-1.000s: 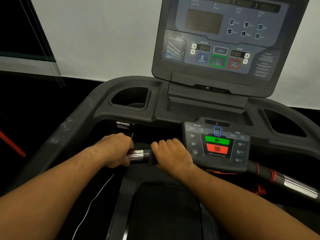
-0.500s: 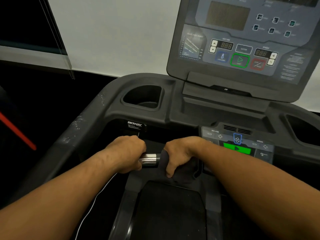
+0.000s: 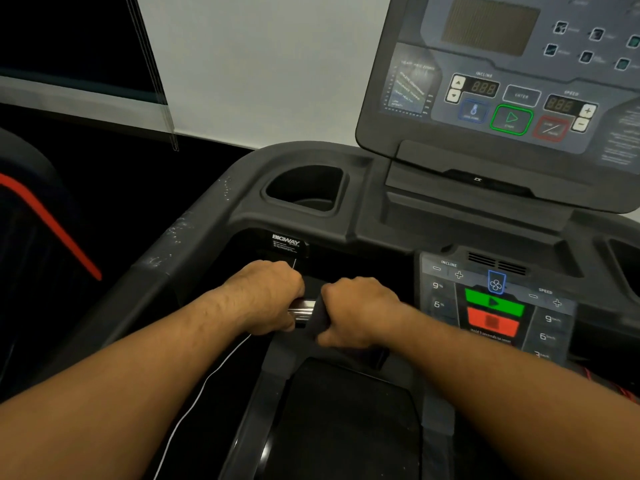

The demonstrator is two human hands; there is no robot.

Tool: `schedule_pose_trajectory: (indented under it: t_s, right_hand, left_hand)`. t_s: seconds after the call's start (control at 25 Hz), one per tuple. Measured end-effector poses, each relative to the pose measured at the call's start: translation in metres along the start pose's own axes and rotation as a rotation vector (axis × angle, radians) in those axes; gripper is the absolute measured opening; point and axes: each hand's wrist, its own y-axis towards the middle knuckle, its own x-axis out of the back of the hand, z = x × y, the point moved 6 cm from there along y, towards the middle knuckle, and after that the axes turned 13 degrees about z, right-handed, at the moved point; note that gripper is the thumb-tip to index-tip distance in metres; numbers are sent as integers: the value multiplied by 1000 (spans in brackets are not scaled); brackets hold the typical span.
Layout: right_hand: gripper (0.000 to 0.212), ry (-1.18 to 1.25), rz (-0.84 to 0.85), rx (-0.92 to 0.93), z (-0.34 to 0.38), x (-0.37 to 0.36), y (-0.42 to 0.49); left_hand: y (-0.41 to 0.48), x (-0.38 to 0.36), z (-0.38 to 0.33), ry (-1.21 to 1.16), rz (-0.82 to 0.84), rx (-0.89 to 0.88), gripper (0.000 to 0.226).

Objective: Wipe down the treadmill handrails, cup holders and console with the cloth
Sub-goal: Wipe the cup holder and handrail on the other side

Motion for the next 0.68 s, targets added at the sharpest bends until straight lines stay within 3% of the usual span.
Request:
schedule_pose_trajectory:
  t_s: [0.08, 0.16, 0.24, 0.32, 0.44, 0.52, 0.68]
  right_hand:
    - [52, 167, 235, -5, -1, 4, 15]
    - [55, 203, 288, -31, 0, 7, 17]
    - [59, 75, 130, -84, 3, 6, 12]
    - [50, -154, -161, -71, 18, -2, 4]
    - [25, -303, -425, -13, 34, -10, -3]
    - [29, -261, -365, 47, 36, -4, 0]
    - [62, 102, 129, -22, 26, 5, 29]
  left_hand:
    - [-1, -2, 1, -16, -23, 3, 29]
    - [-3, -6, 3, -36, -66, 2, 40]
    - [-6, -12, 13, -9, -74, 40, 72]
    - [-18, -13, 31, 48, -54, 86, 97]
    - [-40, -7, 59, 150, -51, 144, 103]
    - [-50, -6, 69, 210, -27, 189, 107]
    - [-64, 4, 94, 179, -152, 338, 116]
